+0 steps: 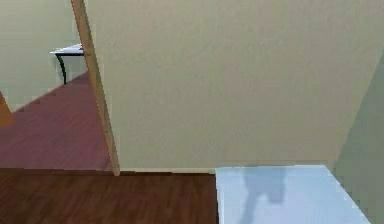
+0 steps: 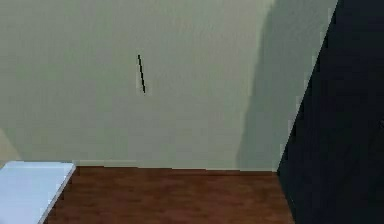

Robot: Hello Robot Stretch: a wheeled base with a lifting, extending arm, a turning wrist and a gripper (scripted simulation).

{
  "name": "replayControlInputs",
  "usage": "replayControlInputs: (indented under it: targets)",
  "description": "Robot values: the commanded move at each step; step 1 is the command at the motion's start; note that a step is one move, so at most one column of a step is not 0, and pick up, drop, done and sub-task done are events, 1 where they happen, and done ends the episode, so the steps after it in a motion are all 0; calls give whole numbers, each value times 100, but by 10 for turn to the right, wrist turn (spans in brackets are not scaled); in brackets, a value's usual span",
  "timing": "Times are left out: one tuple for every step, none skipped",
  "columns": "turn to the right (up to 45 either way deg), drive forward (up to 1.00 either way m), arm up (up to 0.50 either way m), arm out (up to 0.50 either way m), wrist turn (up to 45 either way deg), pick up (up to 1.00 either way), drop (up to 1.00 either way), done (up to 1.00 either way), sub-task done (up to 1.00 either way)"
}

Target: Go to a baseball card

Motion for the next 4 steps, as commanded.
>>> replayControlInputs:
  targets:
    - [-420,0,0,0,0,0,0,0,0]
    - [0,100,0,0,0,0,0,0,0]
    - [-30,0,0,0,0,0,0,0,0]
    - [-90,0,0,0,0,0,0,0,0]
